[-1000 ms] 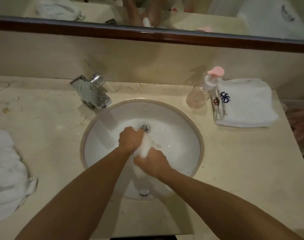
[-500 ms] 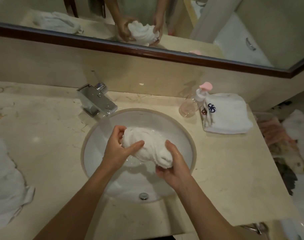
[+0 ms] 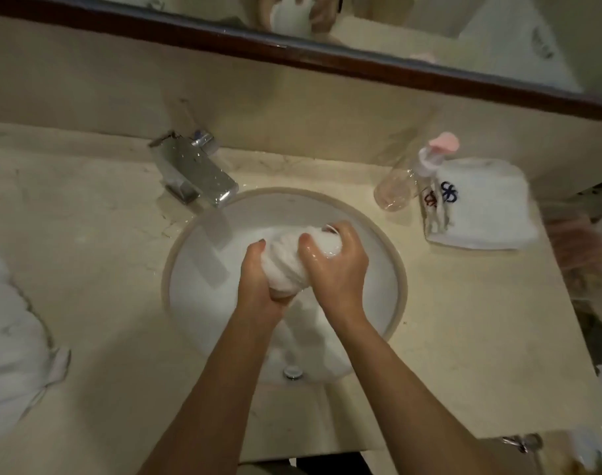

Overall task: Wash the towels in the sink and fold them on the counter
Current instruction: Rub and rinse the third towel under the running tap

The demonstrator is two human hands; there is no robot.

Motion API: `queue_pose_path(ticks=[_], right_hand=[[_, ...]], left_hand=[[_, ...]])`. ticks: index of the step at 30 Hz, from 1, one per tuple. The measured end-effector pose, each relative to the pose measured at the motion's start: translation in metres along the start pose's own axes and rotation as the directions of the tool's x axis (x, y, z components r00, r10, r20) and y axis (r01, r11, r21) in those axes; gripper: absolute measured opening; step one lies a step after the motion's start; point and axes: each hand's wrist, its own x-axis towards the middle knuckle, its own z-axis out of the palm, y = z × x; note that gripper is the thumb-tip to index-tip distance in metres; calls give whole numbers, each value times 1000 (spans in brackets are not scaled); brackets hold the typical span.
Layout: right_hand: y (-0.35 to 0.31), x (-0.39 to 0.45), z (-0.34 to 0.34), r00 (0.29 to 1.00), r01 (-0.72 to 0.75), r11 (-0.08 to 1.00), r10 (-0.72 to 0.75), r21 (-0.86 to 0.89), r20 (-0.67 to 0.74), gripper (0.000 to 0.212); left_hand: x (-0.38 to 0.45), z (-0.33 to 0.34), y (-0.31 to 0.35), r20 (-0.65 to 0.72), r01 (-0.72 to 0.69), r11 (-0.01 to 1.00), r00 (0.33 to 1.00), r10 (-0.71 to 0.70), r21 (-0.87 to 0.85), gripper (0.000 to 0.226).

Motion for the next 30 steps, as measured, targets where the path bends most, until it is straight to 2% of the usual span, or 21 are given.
queue_pose_path(ticks=[3,5,7,9,11,14,16,17,18,19,20,21,22,24,26,27,28,29,30], right_hand=[[11,4,5,954,297,933,-279,-203,113,30],[19,7,6,880,471,852,-436,-228,189,35],[25,11,4,808,582,788,-531,-200,257,37],[26,17,1,746,661,725,-607,-192,275,39],[28,22,-1,717,694,693,-638,-195,281,39],[28,33,-4,732,672,714,-599,-196,324,37],[29,41,-9,817,534,823,-442,-196,370,31],[29,44,-14,878,384,907,-301,-173,371,27],[30,45,-18,932,170,978,-119,-124,344,24],[32,44,-22,951,-63,997,72,-40,300,24],[33,41,-24,933,-269,961,244,63,264,24],[33,37,-27,894,-421,894,380,154,240,21],[32,34,-30,852,-518,823,471,233,230,15],[29,29,-38,759,-651,666,582,363,292,14],[25,28,-47,665,-745,530,629,405,401,24],[22,29,-50,617,-786,472,646,400,449,23],[18,28,-50,568,-822,426,663,379,488,18],[14,26,-48,526,-850,401,682,340,509,13],[12,25,-45,498,-867,400,703,296,508,12]], left_hand=[[6,-3,1,110,165,986,980,-168,34,31],[14,-9,0,162,178,970,965,-204,165,35],[20,-12,4,195,191,940,948,-251,283,28],[27,-9,13,232,264,898,905,-357,351,22],[38,-4,22,261,314,854,858,-442,416,16],[51,-2,24,304,242,858,863,-404,453,19],[47,-1,22,258,219,897,907,-332,385,31],[43,-4,20,257,173,925,929,-267,338,41],[38,-6,19,286,104,952,939,-189,286,50],[30,-6,21,327,8,968,940,-92,250,53],[23,-9,21,348,-115,959,937,19,258,53],[14,-12,21,351,-266,904,926,142,335,53],[6,-15,22,369,-425,793,889,273,436,56],[-3,-21,23,474,-657,544,753,456,521,63],[-4,-22,27,593,-796,292,594,544,530,63],[-3,-19,31,646,-834,133,506,571,536,64],[-1,-16,34,689,-858,21,427,586,513,66],[-1,-12,37,727,-885,-32,360,584,464,69],[-3,-7,40,757,-910,-34,321,569,412,72]])
